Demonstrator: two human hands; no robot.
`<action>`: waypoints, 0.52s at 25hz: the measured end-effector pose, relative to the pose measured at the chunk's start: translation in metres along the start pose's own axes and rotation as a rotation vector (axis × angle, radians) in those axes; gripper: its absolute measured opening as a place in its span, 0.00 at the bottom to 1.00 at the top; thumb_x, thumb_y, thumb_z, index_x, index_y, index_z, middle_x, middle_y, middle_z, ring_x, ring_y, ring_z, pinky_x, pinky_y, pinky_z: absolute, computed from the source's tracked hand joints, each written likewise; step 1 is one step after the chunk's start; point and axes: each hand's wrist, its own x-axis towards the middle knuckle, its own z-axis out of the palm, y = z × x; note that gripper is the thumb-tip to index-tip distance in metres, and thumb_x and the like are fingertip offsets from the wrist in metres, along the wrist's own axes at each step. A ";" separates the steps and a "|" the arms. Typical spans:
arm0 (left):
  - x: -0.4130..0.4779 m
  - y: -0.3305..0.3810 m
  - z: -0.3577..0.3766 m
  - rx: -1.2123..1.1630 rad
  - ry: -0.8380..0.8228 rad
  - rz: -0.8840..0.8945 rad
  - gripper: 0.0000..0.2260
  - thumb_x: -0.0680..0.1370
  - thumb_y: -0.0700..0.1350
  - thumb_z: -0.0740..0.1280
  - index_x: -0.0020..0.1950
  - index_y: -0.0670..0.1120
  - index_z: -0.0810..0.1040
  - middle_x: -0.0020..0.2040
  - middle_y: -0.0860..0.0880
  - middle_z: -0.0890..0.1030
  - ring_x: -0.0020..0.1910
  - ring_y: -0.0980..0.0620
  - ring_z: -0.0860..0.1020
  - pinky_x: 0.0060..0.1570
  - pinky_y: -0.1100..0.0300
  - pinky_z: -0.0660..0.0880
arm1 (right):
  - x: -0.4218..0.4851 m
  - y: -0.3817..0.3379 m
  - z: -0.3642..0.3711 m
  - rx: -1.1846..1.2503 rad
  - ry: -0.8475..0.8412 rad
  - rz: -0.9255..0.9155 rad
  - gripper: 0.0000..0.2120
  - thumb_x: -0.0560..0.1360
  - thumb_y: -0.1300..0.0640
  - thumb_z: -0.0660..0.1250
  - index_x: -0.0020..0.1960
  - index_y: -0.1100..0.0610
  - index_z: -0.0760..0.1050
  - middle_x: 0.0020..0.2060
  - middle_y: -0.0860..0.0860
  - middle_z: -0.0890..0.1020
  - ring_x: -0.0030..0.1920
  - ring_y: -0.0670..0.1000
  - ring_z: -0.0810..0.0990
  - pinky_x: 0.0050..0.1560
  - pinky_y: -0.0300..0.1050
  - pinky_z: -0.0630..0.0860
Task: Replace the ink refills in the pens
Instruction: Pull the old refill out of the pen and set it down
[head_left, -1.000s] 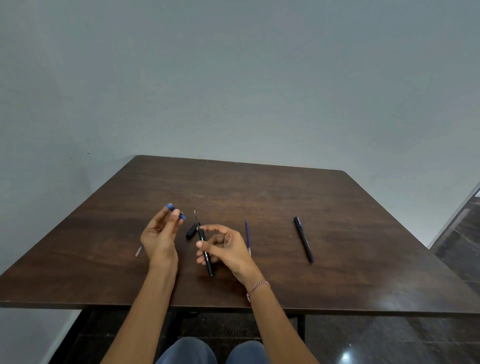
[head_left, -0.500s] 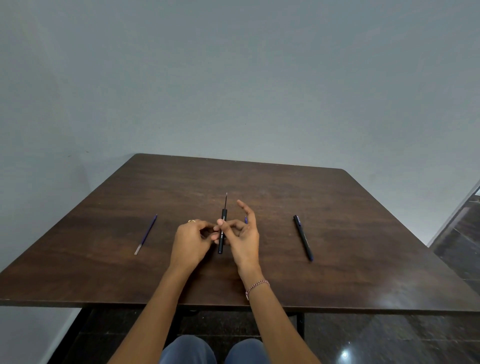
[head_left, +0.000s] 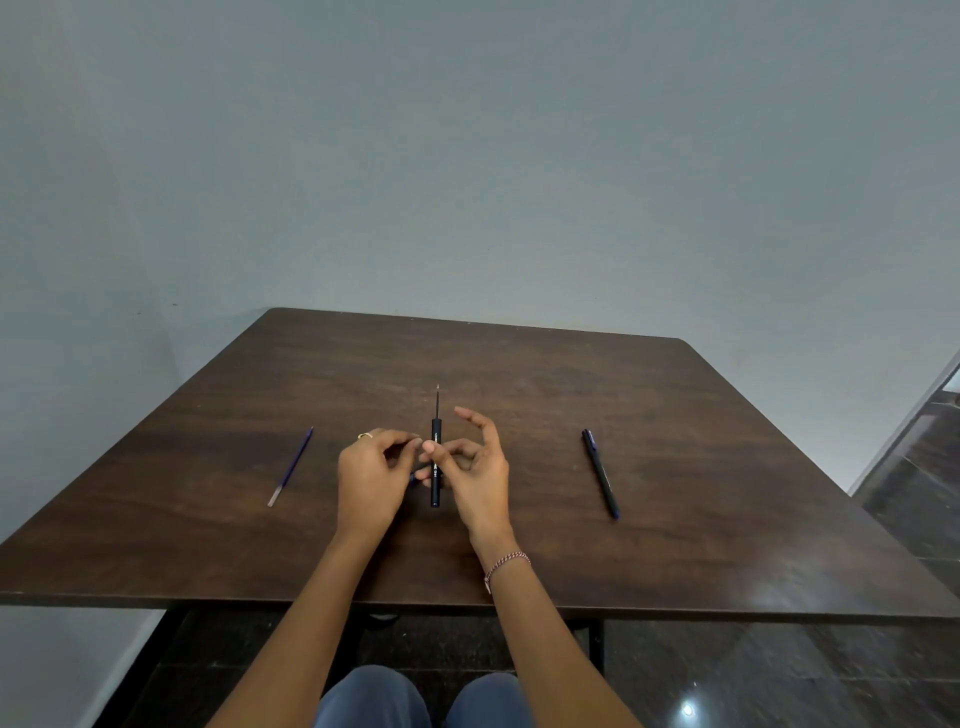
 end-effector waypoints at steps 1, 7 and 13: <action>0.000 0.000 -0.001 -0.034 0.017 -0.047 0.04 0.73 0.40 0.72 0.47 0.44 0.84 0.40 0.53 0.82 0.38 0.62 0.76 0.40 0.74 0.68 | 0.000 0.000 0.000 -0.010 -0.006 0.003 0.21 0.71 0.61 0.73 0.60 0.51 0.69 0.37 0.56 0.85 0.36 0.56 0.85 0.43 0.47 0.82; 0.014 0.012 -0.006 -0.617 0.008 -0.596 0.04 0.72 0.43 0.73 0.44 0.45 0.83 0.40 0.47 0.84 0.38 0.54 0.83 0.41 0.62 0.77 | -0.009 -0.004 0.004 -0.078 -0.075 0.034 0.15 0.71 0.63 0.74 0.52 0.53 0.71 0.36 0.55 0.85 0.35 0.55 0.85 0.42 0.47 0.82; 0.022 0.025 -0.021 -0.623 -0.109 -0.552 0.06 0.71 0.36 0.73 0.47 0.41 0.83 0.38 0.47 0.84 0.34 0.55 0.82 0.32 0.68 0.77 | -0.022 -0.008 0.007 -0.070 -0.123 0.085 0.15 0.71 0.64 0.73 0.53 0.57 0.70 0.38 0.60 0.84 0.33 0.55 0.85 0.37 0.46 0.82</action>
